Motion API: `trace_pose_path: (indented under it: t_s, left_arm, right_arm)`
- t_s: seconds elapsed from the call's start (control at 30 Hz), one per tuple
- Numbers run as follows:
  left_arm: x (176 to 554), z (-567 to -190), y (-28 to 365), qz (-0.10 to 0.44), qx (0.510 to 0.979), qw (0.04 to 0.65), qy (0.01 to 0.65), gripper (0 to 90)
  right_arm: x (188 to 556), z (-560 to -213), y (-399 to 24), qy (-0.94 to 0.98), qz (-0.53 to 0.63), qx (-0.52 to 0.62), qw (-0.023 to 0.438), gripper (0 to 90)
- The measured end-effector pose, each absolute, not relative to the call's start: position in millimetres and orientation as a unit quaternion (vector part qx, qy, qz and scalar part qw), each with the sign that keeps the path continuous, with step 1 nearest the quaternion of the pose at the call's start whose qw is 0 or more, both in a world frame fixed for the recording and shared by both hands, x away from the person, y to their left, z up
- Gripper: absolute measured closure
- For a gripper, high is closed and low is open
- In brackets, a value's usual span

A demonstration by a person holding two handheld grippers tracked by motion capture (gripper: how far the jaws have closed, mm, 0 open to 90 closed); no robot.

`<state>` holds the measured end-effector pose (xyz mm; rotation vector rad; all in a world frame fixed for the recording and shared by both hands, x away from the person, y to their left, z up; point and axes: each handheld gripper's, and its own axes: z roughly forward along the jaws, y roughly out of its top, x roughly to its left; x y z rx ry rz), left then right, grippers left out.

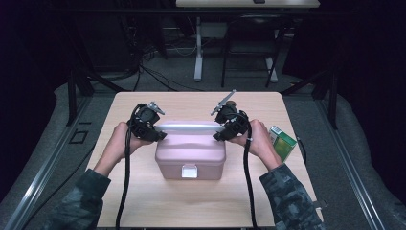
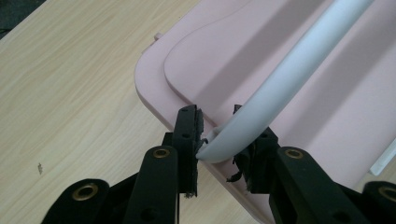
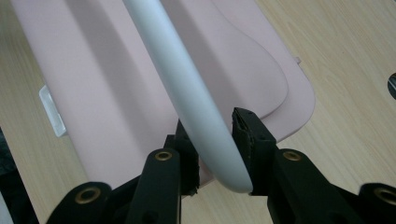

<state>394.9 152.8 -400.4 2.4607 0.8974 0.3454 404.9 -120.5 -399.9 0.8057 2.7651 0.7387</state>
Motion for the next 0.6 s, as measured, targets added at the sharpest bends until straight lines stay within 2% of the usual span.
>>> trace_pose_path:
  t_s: [0.6]
  left_arm:
    - [379, -402, 127, 0.127, 0.905, 0.263, 0.311, 71.8]
  right_arm:
    - [390, -400, -147, 0.920, 0.245, 0.291, 0.093, 72.0]
